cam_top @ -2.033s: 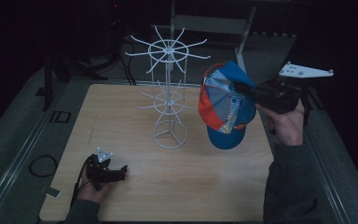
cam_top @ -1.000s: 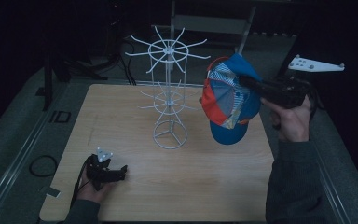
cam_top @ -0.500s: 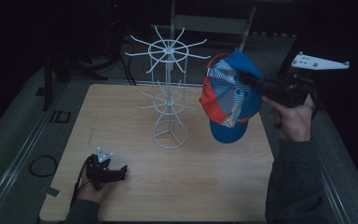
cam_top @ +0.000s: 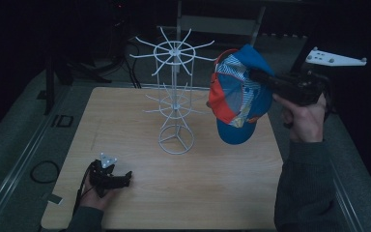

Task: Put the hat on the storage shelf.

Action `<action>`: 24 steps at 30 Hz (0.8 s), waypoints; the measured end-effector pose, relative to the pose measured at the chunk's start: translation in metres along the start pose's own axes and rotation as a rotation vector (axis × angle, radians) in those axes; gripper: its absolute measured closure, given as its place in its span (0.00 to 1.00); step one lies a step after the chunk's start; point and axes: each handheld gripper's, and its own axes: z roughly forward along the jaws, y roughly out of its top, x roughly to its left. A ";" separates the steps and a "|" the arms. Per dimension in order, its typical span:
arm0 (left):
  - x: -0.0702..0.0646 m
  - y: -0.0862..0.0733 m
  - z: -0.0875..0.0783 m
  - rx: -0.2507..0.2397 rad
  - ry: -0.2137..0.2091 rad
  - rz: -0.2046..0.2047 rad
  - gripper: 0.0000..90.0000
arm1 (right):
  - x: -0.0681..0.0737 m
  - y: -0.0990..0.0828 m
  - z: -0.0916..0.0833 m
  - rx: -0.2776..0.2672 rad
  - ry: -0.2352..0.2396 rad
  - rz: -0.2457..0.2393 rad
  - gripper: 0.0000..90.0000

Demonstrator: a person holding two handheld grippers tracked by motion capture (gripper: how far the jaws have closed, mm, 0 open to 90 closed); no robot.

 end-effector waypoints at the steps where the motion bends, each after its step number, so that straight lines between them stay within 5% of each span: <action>1: 0.000 0.000 0.000 0.000 0.000 0.000 0.03 | 0.000 0.001 0.000 -0.001 0.002 0.001 0.98; 24: 0.000 0.000 0.000 0.002 -0.001 0.001 0.03 | -0.010 -0.010 0.044 0.077 0.061 0.055 0.98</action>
